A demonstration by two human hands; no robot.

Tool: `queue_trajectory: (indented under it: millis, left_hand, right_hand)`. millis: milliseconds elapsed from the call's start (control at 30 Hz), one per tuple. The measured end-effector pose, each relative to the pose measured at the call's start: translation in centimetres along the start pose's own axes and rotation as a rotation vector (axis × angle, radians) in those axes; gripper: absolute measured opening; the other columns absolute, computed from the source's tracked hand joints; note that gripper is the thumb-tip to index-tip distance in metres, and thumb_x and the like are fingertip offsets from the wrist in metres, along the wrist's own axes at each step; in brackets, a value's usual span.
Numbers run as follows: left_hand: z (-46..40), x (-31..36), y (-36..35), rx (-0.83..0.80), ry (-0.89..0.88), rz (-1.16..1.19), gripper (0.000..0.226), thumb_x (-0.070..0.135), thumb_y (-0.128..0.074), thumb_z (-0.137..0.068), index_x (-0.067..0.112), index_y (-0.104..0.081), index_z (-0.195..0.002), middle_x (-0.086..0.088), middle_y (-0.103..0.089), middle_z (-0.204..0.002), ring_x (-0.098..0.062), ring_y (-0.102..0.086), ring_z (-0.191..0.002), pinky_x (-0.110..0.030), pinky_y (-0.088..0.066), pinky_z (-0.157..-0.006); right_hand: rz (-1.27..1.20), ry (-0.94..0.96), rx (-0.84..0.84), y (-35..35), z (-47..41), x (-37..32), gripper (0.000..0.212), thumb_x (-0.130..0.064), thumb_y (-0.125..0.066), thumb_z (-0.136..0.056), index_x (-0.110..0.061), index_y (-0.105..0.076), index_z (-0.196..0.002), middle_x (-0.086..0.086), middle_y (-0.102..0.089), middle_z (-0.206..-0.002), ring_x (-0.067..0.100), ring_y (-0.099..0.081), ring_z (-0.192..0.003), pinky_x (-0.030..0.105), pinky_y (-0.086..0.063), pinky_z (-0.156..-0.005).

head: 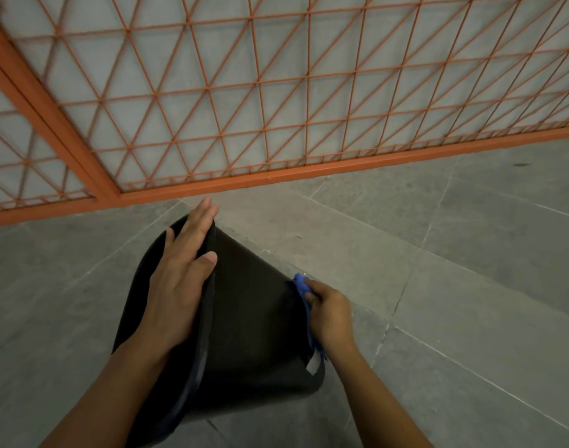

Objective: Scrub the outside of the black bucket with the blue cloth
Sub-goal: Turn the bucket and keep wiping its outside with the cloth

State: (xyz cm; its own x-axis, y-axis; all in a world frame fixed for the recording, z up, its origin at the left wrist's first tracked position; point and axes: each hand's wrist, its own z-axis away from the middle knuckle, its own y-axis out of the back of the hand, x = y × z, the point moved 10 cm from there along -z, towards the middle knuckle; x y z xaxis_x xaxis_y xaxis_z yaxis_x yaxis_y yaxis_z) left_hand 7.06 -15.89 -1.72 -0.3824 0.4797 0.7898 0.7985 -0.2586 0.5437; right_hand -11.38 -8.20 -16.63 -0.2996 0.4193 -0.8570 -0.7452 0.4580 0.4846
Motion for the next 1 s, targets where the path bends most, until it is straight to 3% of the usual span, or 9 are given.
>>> queue_trajectory:
  millis: [133,233,400,467,533,600,700,800,1000]
  left_hand:
    - [0.1,-0.4,0.2,0.018,0.011,-0.032,0.069,0.042,-0.027,-0.077,0.028,-0.029,-0.145,0.018,-0.024,-0.154,0.007,-0.017,-0.142,-0.039,-0.001,-0.122]
    - [0.1,-0.4,0.0,0.006,0.017,-0.043,0.068,0.042,-0.027,-0.078,0.029,-0.027,-0.145,0.018,-0.023,-0.154,0.007,-0.016,-0.142,-0.037,0.000,-0.121]
    - [0.1,0.9,-1.1,-0.032,-0.015,-0.056,0.064,0.040,-0.026,-0.078,0.035,-0.023,-0.142,0.020,-0.021,-0.153,0.010,-0.014,-0.141,-0.036,0.002,-0.121]
    - [0.3,1.1,-1.4,-0.044,-0.028,-0.044,0.064,0.042,-0.025,-0.079,0.034,-0.022,-0.143,0.019,-0.021,-0.154,0.010,-0.013,-0.141,-0.035,0.003,-0.121]
    - [0.2,1.2,-1.6,-0.058,-0.028,-0.055,0.066,0.042,-0.024,-0.079,0.032,-0.021,-0.143,0.018,-0.020,-0.154,0.010,-0.012,-0.141,-0.033,0.004,-0.121]
    - [0.1,1.5,-1.9,-0.063,-0.043,-0.081,0.065,0.039,-0.027,-0.080,0.030,-0.021,-0.144,0.016,-0.021,-0.154,0.011,-0.011,-0.141,-0.030,0.004,-0.121]
    - [0.1,0.9,-1.4,-0.026,-0.016,-0.075,0.062,0.025,-0.033,-0.083,0.029,-0.023,-0.144,0.016,-0.022,-0.154,0.012,-0.012,-0.140,-0.032,0.003,-0.121]
    - [0.2,0.6,-0.8,-0.003,-0.004,-0.061,0.064,0.035,-0.030,-0.082,0.029,-0.025,-0.145,0.018,-0.023,-0.153,0.012,-0.014,-0.140,-0.035,0.002,-0.121]
    - [0.1,0.8,-0.8,-0.005,-0.005,-0.065,0.063,0.034,-0.029,-0.082,0.029,-0.026,-0.144,0.019,-0.024,-0.152,0.011,-0.015,-0.140,-0.036,0.001,-0.121]
  right_hand:
    - [0.084,-0.076,0.067,0.2,4.7,0.9,0.036,-0.004,-0.043,-0.093,-0.016,-0.053,-0.126,0.009,-0.053,-0.131,0.022,-0.049,-0.111,0.019,-0.030,-0.094]
    - [-0.011,-0.127,0.111,0.0,9.3,-1.3,0.040,-0.002,-0.044,-0.092,-0.021,-0.051,-0.126,0.004,-0.042,-0.135,0.015,-0.037,-0.108,0.016,-0.024,-0.090]
    - [-0.104,0.264,-0.032,-0.2,13.2,-11.3,0.049,-0.008,-0.050,-0.087,-0.029,-0.042,-0.131,-0.004,-0.034,-0.141,0.018,-0.030,-0.123,0.027,-0.019,-0.104]
    - [-0.167,0.265,-0.014,0.3,12.0,-12.9,0.048,-0.007,-0.045,-0.089,-0.032,-0.045,-0.130,-0.008,-0.034,-0.139,0.013,-0.031,-0.109,0.014,-0.018,-0.099]
    - [-0.201,0.261,0.044,0.4,9.9,-13.2,0.044,-0.006,-0.043,-0.091,-0.032,-0.051,-0.125,-0.012,-0.039,-0.133,0.007,-0.030,-0.103,0.015,-0.026,-0.096]
    - [-0.227,0.280,0.093,0.9,7.3,-12.3,0.038,-0.002,-0.045,-0.090,-0.023,-0.059,-0.118,-0.002,-0.042,-0.125,0.013,-0.038,-0.110,0.019,-0.034,-0.099]
    - [-0.198,0.164,0.081,0.7,3.4,-7.3,0.030,-0.001,-0.047,-0.088,-0.014,-0.062,-0.111,0.012,-0.046,-0.111,0.027,-0.048,-0.105,0.018,-0.037,-0.085]
    - [-0.081,0.054,0.124,1.1,2.7,-2.3,0.032,-0.001,-0.048,-0.090,-0.012,-0.059,-0.117,0.002,-0.044,-0.101,0.025,-0.052,-0.102,0.011,-0.032,-0.079]
    - [-0.111,-0.092,0.114,0.9,8.6,-2.5,0.036,-0.005,-0.049,-0.087,-0.023,-0.054,-0.118,0.003,-0.043,-0.119,0.017,-0.045,-0.108,0.028,-0.038,-0.099]
